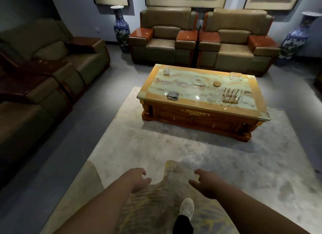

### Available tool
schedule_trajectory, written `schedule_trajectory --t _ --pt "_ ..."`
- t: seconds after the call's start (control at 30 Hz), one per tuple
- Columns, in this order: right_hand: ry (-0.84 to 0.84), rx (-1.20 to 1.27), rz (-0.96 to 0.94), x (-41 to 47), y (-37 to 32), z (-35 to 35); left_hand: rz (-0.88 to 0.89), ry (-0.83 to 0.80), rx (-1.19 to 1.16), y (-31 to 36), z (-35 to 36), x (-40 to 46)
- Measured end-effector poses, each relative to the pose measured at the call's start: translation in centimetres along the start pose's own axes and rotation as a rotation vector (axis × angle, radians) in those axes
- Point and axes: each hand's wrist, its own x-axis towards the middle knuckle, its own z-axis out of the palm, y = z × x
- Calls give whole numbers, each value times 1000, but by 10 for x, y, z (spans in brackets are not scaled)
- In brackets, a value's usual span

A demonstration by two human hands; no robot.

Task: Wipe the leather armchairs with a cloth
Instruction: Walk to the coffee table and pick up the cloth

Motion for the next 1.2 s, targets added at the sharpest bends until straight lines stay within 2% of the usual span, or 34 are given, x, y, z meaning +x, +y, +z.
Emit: schedule_trajectory --t 0.2,0.37,0.57,0.93,1.2 --pt "-49 0 -26 101 -6 -63 -30 29 36 47 -66 76" --pt "-72 -68 -43 176 4 -132 -55 59 -23 99 -111 136" --pt "-30 -8 -22 251 20 -201 -55 71 -12 142 -150 187" --pt "-127 28 23 349 8 -239 -38 70 -29 160 -235 294" --pt "-97 -39 67 460 -46 -330 10 43 -2 159 -347 424"
